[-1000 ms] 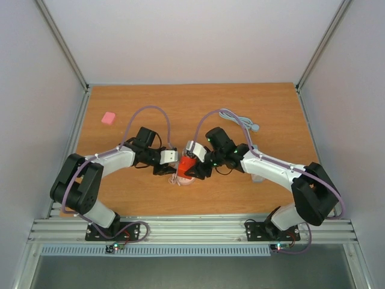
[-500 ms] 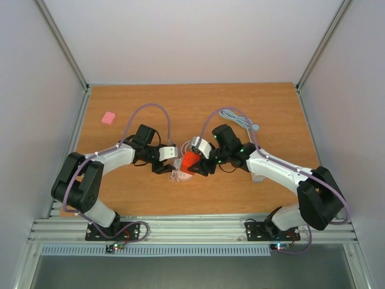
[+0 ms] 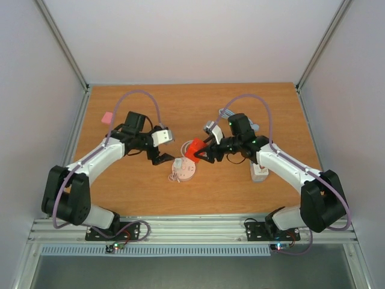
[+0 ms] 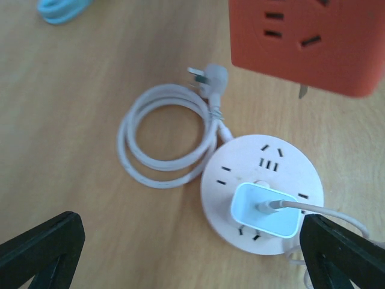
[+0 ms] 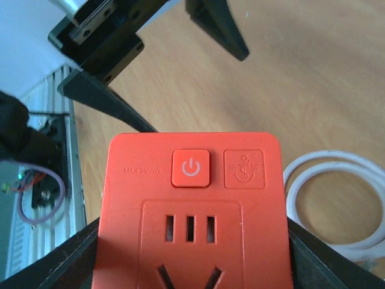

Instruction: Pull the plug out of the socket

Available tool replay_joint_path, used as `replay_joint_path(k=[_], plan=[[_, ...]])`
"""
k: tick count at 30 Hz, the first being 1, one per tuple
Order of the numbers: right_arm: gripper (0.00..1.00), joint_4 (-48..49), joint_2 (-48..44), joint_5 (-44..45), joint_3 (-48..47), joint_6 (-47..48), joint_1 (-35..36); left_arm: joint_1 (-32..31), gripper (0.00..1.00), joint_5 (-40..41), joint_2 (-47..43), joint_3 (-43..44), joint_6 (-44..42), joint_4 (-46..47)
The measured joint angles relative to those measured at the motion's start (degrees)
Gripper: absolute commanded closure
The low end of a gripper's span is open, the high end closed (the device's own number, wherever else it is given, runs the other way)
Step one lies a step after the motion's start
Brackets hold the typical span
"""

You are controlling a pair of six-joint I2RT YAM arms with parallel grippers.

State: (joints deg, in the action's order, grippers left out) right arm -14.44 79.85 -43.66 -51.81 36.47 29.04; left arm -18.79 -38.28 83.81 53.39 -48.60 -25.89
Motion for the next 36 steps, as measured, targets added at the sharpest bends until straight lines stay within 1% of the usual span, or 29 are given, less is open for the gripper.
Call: replay_joint_path(k=[4,9,10,18,21,25,32,33,36], plan=[[0.72,2.73,0.00,-1.81,-2.34,-5.79,-2.10,1.49,0.00,0.70,-3.67,1.49,2.03,-0.15],[0.72,8.35,0.02,-2.01,-2.99,-14.29,-2.36,1.01,0.00,1.44,-6.78,4.28,6.78,0.04],[0.72,10.29,0.11,-2.05,-2.99,-17.07,-2.36,0.68,0.00,1.75,-6.99,5.05,8.28,0.07],[0.71,18.58,2.84,-2.23,-3.10,-29.38,-2.36,-5.05,0.00,5.20,-7.08,9.09,16.28,0.09],[0.71,20.44,3.82,-1.95,-3.10,-33.35,-2.36,-5.77,0.00,5.75,-7.10,10.29,18.53,0.13],[0.70,22.29,4.68,-1.57,-3.10,-37.03,-2.36,-6.71,0.00,7.34,-7.13,10.40,21.09,0.48],[0.70,24.04,6.14,-1.40,-3.10,-41.79,-2.36,-10.73,0.00,12.02,-7.06,10.38,23.52,2.25],[0.69,24.30,6.16,-1.40,-3.10,-42.29,-2.36,-11.17,0.01,12.52,-6.99,10.38,23.76,2.62],[0.69,24.87,6.27,-1.53,-3.10,-43.78,-2.36,-12.13,0.07,14.03,-6.51,10.40,24.35,3.76]])
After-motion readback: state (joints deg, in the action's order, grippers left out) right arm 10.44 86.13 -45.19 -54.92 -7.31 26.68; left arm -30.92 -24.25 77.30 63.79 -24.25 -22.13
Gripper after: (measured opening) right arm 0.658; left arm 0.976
